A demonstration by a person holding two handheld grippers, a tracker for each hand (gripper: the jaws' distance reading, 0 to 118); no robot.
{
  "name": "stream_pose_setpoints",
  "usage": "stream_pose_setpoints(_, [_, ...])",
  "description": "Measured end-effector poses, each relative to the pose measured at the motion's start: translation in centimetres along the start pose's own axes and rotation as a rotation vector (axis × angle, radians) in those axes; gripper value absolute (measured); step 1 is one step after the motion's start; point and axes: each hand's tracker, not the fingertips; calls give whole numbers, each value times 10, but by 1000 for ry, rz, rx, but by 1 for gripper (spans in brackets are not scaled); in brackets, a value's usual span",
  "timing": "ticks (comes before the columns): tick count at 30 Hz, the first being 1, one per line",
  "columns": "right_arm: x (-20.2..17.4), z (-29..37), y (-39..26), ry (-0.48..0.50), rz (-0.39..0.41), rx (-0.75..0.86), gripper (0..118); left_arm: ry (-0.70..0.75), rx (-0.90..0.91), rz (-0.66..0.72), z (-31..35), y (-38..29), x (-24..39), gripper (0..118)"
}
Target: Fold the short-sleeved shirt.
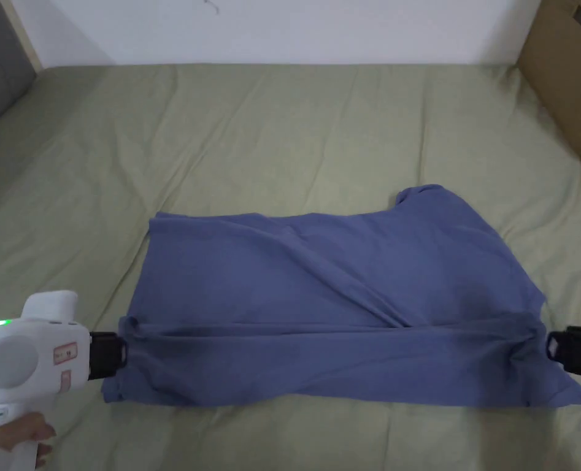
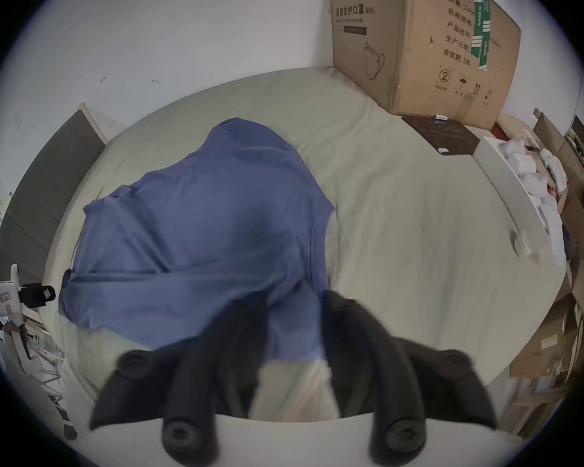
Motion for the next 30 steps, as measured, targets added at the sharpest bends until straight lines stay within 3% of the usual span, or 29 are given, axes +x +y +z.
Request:
stream_pose_setpoints(1, [-1, 4, -13, 4, -9, 0, 8, 5, 3, 5, 6, -13, 1, 3])
stream_pose_setpoints(3, [-6, 11, -39, 1, -20, 8, 0, 4, 21, 16, 13, -41, 3, 0])
stream_pose_setpoints(10, [-23, 17, -84, -1, 2, -29, 0, 19, 15, 31, 9, -71, 3, 0])
stream_pose_setpoints(11, [-24, 16, -83, 6, 0, -36, 0, 13, 47, 36, 10, -67, 1, 8])
stream_pose_setpoints(12, [-24, 16, -83, 4, -4, -33, 0, 2, 67, 49, 11, -61, -2, 24])
stream_pose_setpoints(14, [-25, 17, -80, 17, 0, -30, 0, 1, 52, 77, 5, -46, -6, 57])
stream_pose_setpoints(16, [-25, 18, -77, 25, 7, -26, 0, 5, 42, 77, -8, -35, -10, 99])
stream_pose_setpoints(19, [-26, 18, -76, 35, 9, -26, 0, 21, -6, 58, -39, -25, -12, 104])
stream_pose_setpoints(21, [-27, 17, -77, 35, 7, -29, 0, -2, -39, 51, -59, -26, -9, 96])
stream_pose_setpoints(22, [-26, 16, -78, 33, 5, -38, 0, -7, -80, 52, -70, -28, -6, 82])
stream_pose_setpoints(24, [-25, 13, -82, 32, -5, -47, 0, 46, -58, -29, -68, -30, 4, 81])
stream_pose_setpoints(25, [-24, 11, -83, 31, -17, -54, 0, 51, -65, -26, -62, -27, 6, 75])
stream_pose_setpoints(26, [-22, 11, -85, 30, -26, -56, 0, 49, -53, -47, -57, -25, 7, 61])
stream_pose_setpoints(28, [-19, 9, -85, 30, -38, -62, 0, 42, -27, -63, -46, -22, 7, 9])
stream_pose_setpoints(30, [-15, 6, -80, 23, -29, -65, 1, 27, -39, -58, -43, -18, 7, 9])
